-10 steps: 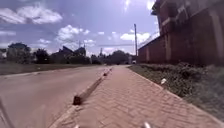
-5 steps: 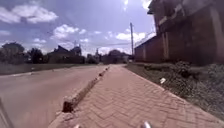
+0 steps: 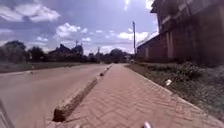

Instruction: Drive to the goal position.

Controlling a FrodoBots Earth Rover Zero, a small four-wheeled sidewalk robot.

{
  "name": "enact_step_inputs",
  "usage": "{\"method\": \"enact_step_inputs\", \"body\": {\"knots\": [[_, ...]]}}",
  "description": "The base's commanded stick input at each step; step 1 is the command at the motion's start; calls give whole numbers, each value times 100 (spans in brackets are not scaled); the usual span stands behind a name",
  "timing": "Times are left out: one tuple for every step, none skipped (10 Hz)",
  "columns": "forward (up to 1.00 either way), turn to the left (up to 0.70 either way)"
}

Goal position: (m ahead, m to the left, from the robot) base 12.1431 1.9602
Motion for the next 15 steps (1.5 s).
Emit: {"method": "enact_step_inputs", "body": {"knots": [[50,0],[50,0],[50,0],[50,0],[50,0],[50,0],[50,0],[50,0],[50,0],[50,0],[50,-12],[50,-37],[50,-50],[50,-50],[50,-50]]}}
